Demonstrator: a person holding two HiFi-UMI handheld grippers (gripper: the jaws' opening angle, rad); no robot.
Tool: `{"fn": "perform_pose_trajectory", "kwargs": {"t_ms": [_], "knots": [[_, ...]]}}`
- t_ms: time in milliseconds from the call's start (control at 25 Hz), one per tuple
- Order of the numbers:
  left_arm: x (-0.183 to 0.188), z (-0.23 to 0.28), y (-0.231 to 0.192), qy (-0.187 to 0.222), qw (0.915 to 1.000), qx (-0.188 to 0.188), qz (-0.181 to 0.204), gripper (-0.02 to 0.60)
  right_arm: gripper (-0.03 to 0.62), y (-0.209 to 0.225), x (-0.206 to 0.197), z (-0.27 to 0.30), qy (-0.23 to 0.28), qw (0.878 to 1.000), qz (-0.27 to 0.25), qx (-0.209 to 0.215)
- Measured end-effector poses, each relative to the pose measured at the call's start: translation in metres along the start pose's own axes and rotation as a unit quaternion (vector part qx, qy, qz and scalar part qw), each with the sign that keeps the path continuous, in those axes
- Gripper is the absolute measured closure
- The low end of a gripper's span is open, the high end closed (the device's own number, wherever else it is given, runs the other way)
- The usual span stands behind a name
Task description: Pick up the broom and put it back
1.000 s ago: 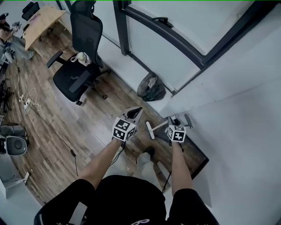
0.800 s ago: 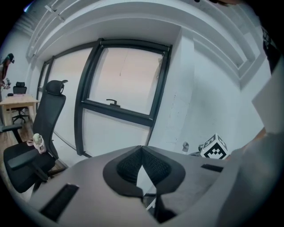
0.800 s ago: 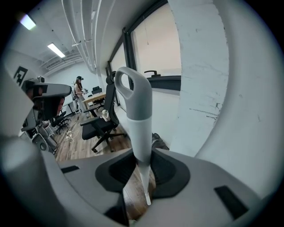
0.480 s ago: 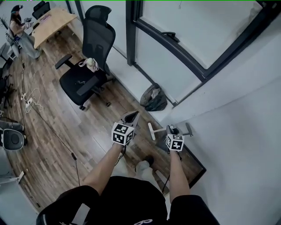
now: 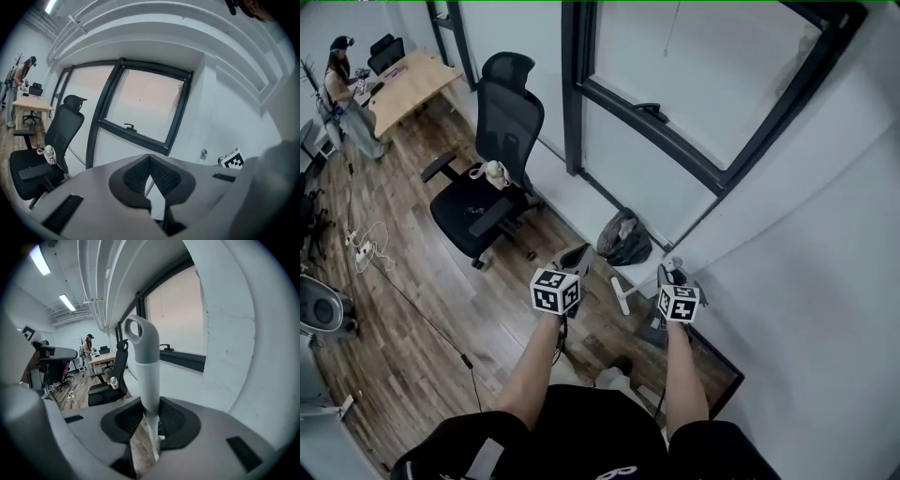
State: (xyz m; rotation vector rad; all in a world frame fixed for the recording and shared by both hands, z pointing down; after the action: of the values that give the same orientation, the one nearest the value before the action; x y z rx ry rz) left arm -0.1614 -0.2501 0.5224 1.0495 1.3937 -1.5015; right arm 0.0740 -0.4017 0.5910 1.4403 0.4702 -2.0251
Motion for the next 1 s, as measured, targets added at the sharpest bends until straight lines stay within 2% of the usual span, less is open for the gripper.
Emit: {"fn": "perform_pose_trajectory", "kwargs": {"t_ms": [200, 440, 720, 1000], "knots": [[0.039, 0.000, 0.010, 0.011, 0.9994, -0.021, 0.024, 0.560, 0.480, -0.013, 0.066, -0.007, 0.043, 0.999, -0.005, 0.012], [0.071, -0.003, 0.018, 0.022, 0.9983, -0.034, 0.041, 0.560, 0.479, -0.031, 0.112, -0.030, 0.079, 0.997, -0.010, 0.015], [0.085, 0.006, 0.032, 0.016, 0.9960, -0.065, 0.059, 0.560, 0.480, -0.041, 0.143, -0.037, 0.100, 0.995, -0.013, 0.019], [0.089, 0.011, 0.031, 0.016, 0.9949, -0.076, 0.063, 0.560, 0.480, -0.041, 0.146, -0.039, 0.104, 0.994, -0.010, 0.020]]}}
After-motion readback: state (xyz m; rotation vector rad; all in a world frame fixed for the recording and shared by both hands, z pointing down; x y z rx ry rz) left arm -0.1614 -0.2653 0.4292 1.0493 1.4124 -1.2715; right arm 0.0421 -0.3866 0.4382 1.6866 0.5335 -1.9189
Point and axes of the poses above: the fingertips, and each gripper's own axes: z forward along the fingers, y to its right, x out of its top, the point moved 7 cm from there along -z, backward along the fingers, and after that the axes turned 13 degrees about y, right-handed, at the moved point
